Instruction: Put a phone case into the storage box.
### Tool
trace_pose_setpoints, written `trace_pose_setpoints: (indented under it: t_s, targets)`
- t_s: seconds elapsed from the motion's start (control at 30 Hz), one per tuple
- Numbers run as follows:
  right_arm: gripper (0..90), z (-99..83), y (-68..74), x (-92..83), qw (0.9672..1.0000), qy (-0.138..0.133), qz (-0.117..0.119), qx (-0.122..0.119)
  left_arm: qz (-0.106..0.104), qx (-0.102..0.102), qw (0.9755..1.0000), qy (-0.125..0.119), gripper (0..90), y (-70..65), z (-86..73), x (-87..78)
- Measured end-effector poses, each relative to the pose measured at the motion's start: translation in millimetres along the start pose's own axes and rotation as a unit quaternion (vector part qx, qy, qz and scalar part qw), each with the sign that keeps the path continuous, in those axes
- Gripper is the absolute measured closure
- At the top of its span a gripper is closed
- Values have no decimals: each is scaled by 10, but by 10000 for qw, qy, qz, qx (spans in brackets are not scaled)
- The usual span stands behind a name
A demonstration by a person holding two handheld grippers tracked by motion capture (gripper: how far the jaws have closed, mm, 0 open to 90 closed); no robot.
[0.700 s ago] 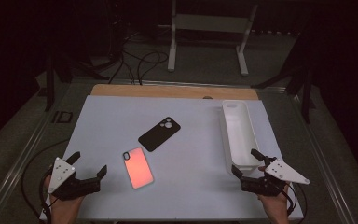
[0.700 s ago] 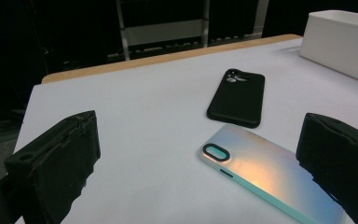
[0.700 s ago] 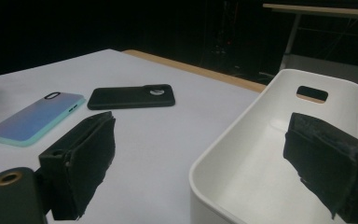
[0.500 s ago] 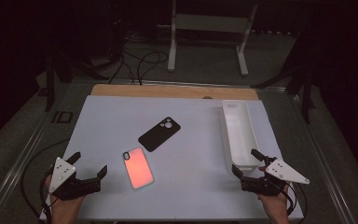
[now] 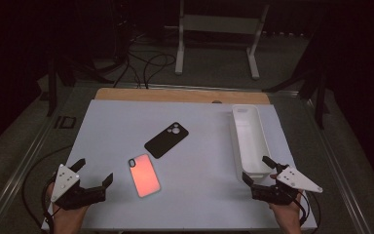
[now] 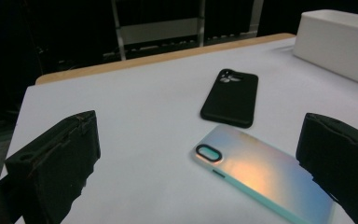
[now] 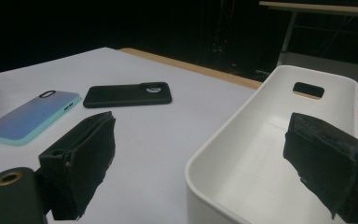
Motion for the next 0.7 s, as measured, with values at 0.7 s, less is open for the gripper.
trace_pose_setpoints:
  t_s: [0.7]
  targets:
    - [90, -21, 23, 40, 10000, 77, 13, -16, -779, 182, 9955, 501, 5, -300, 189, 518]
Point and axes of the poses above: each handheld gripper's, and its own axes: x roughly forward along the jaws, z roughly out of its top, y roughly to its left, the point moved 3 cm from there along x, roughly forward along the jaws, and after that the axes turned 13 degrees about -z, right-handed, at the moved point
